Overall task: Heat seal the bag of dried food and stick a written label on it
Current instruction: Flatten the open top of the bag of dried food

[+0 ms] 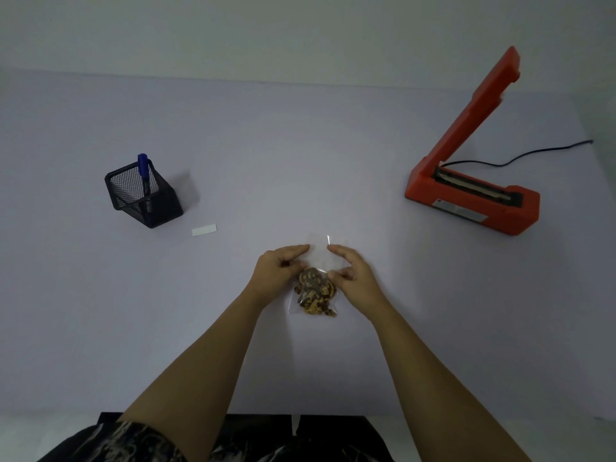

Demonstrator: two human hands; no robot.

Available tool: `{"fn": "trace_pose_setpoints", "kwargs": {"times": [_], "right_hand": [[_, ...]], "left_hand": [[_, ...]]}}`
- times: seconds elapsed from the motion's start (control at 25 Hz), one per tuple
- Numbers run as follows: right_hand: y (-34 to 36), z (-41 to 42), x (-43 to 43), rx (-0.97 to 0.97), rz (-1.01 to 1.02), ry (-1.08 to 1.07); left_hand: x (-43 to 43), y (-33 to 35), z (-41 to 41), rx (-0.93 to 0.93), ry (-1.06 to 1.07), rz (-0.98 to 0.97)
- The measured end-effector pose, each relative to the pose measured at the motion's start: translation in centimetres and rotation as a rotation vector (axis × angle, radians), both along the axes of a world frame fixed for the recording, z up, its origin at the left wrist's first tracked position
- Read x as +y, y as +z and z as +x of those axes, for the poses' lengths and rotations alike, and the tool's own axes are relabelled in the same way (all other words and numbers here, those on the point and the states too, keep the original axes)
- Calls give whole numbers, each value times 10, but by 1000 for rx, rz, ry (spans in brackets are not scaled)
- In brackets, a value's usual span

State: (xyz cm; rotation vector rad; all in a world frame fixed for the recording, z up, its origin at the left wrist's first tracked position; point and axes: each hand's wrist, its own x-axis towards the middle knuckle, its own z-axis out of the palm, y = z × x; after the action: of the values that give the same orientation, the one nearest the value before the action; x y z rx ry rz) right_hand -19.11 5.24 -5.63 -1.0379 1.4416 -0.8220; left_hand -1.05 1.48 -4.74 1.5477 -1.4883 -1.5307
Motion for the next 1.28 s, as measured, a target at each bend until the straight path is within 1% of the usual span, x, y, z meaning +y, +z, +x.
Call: {"fn": "trace_pose_setpoints", "kwargs": {"times": [0.12, 0.28, 0.4, 0.52, 0.6, 0.68, 0.76, 0.88, 1.0, 1.12, 1.28], "right_hand": [[4, 1, -1, -22, 3, -43], [4, 1, -4, 90, -95, -191], [4, 1, -4, 52, -80, -249], [7, -1, -6, -42, -34, -330], [7, -3, -6, -79, 5, -354], [5, -6, -5, -76, 46, -329], [4, -6, -5, -60, 69, -297], [7, -5, -6, -43, 80, -320], [16, -4, -4, -85, 108, -366], [22, -6, 3, -119, 128, -382], [32, -15, 10, -138, 75, -410]], "left_hand": [[4, 0, -4, 52, 93, 4], [8, 3, -6, 74, 132, 10], [6, 2, -4, 69, 128, 7], [4, 2, -4, 42, 126, -32], [4, 5, -4, 72, 137, -11], [5, 7, -4, 119, 151, 26], [4, 7, -1, 126, 134, 32], [1, 5, 3, 53, 101, 54], [-2, 7, 6, 9, 78, 48], [-5, 10, 4, -22, -6, 22], [-7, 16, -10, 15, -82, 36]]}}
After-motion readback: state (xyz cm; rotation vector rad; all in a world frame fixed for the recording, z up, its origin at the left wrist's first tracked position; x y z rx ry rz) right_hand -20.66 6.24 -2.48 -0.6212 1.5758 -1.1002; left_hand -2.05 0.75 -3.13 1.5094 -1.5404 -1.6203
